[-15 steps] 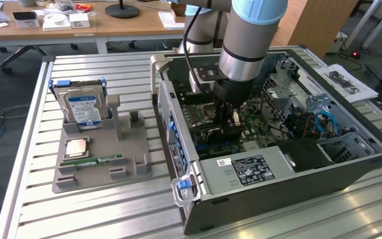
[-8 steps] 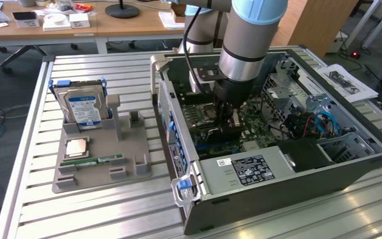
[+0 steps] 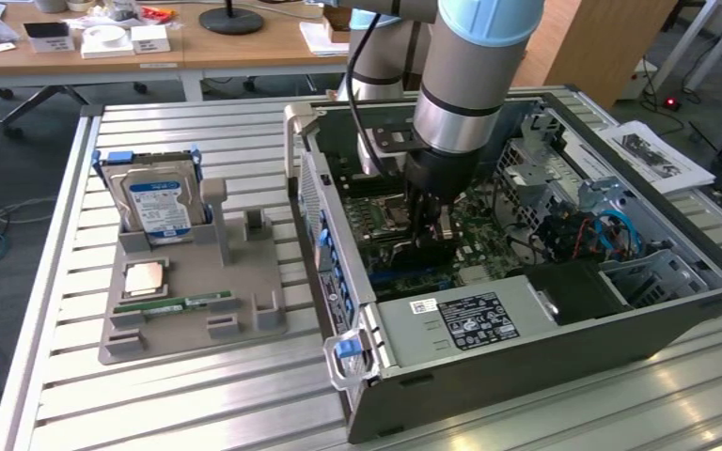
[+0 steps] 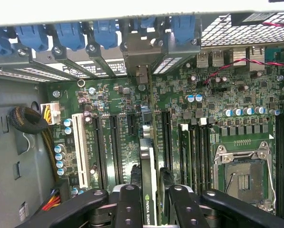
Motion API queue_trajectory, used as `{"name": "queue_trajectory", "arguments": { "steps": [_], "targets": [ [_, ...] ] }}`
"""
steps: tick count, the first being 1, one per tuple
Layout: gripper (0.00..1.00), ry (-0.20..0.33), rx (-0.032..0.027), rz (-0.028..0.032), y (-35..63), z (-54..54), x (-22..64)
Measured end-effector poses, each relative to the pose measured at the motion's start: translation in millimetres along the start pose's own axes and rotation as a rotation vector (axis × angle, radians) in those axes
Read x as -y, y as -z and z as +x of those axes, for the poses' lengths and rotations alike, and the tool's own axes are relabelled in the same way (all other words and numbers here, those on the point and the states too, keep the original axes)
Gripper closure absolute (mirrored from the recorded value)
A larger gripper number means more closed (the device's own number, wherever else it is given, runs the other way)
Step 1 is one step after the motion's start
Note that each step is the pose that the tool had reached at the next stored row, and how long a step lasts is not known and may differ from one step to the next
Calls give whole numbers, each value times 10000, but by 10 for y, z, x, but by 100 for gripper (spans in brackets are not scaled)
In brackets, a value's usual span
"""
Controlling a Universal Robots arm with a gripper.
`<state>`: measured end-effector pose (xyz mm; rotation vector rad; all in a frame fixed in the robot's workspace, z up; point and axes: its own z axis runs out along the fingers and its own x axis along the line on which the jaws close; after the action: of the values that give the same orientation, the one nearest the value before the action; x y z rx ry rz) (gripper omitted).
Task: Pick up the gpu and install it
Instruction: 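Insert the gpu into the slot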
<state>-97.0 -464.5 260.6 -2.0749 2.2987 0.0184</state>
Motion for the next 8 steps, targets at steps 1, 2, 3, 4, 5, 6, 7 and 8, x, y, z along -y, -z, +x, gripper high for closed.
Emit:
{"name": "queue_trajectory", "arguments": {
  "steps": [1, 2, 3, 4, 5, 6, 7, 8],
  "targets": [
    [73, -1, 0, 0, 0, 0, 0],
    [73, 0, 1, 0, 0, 0, 0],
    [73, 0, 0, 1, 0, 0, 0],
    [73, 0, 0, 0, 0, 0, 0],
    [73, 0, 1, 0, 0, 0, 0],
    [73, 0, 1, 0, 0, 0, 0],
    [73, 0, 1, 0, 0, 0, 0],
    [73, 0, 0, 0, 0, 0, 0]
  ]
}}
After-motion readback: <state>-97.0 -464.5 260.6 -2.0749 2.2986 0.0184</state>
